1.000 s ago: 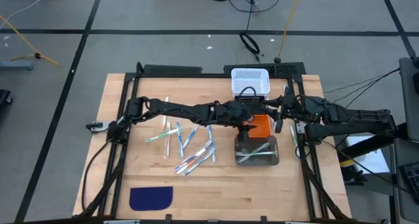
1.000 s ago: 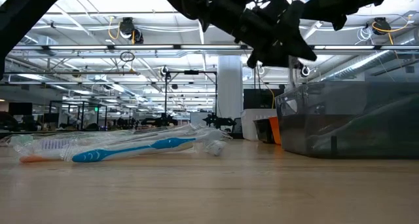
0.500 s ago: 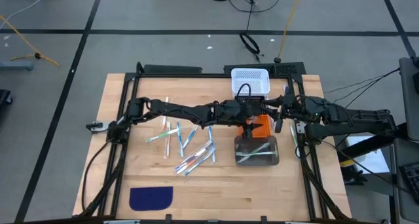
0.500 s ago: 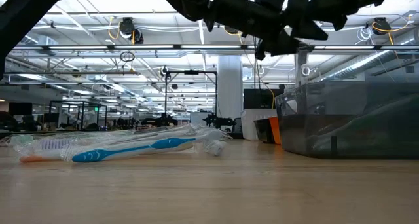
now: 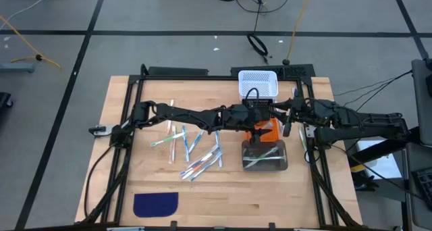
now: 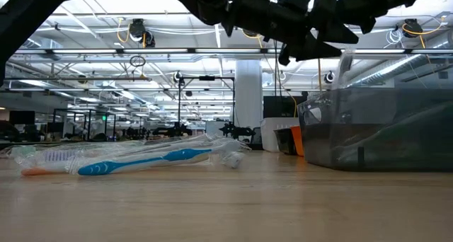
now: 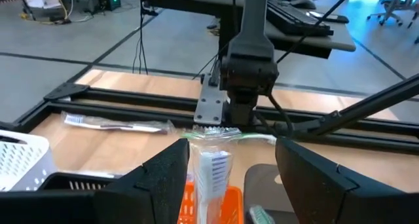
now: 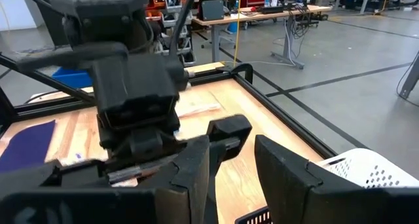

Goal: Pick & Place Toothbrushes
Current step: Put the purple toothbrush into the orange bin

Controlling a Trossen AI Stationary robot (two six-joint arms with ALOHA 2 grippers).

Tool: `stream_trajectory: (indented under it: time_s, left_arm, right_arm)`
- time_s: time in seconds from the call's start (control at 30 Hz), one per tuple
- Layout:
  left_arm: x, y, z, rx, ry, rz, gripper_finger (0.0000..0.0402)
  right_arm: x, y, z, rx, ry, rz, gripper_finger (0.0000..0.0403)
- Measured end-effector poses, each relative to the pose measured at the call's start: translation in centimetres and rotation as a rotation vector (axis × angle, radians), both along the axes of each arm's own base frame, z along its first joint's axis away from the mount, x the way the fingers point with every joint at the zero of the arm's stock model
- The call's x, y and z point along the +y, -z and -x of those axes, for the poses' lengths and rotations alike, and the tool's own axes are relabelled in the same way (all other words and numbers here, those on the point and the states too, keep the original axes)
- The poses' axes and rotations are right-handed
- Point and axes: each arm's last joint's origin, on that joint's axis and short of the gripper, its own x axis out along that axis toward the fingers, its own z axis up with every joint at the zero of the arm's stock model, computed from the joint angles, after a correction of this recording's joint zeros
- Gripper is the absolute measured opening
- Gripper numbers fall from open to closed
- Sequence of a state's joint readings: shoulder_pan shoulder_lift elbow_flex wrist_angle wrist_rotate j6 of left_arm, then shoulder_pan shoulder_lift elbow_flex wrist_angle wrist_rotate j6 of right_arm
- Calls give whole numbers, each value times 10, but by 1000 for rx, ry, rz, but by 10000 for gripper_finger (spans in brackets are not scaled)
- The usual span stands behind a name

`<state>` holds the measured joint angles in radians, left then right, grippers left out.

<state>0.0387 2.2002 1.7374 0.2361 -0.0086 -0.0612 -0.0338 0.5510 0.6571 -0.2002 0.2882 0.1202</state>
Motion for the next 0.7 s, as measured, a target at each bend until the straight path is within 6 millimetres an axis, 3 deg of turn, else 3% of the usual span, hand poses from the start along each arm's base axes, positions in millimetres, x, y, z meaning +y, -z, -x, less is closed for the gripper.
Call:
stream_trajectory:
  time_s: [0.53, 0.7]
  left_arm:
    - [0, 7, 2, 78, 31, -25, 232]
    - [2, 13, 4, 144, -5, -63, 232]
  right_arm:
    - [0, 4, 1, 28, 12, -43, 114]
    - [-3, 17, 6, 127, 168, -128, 114]
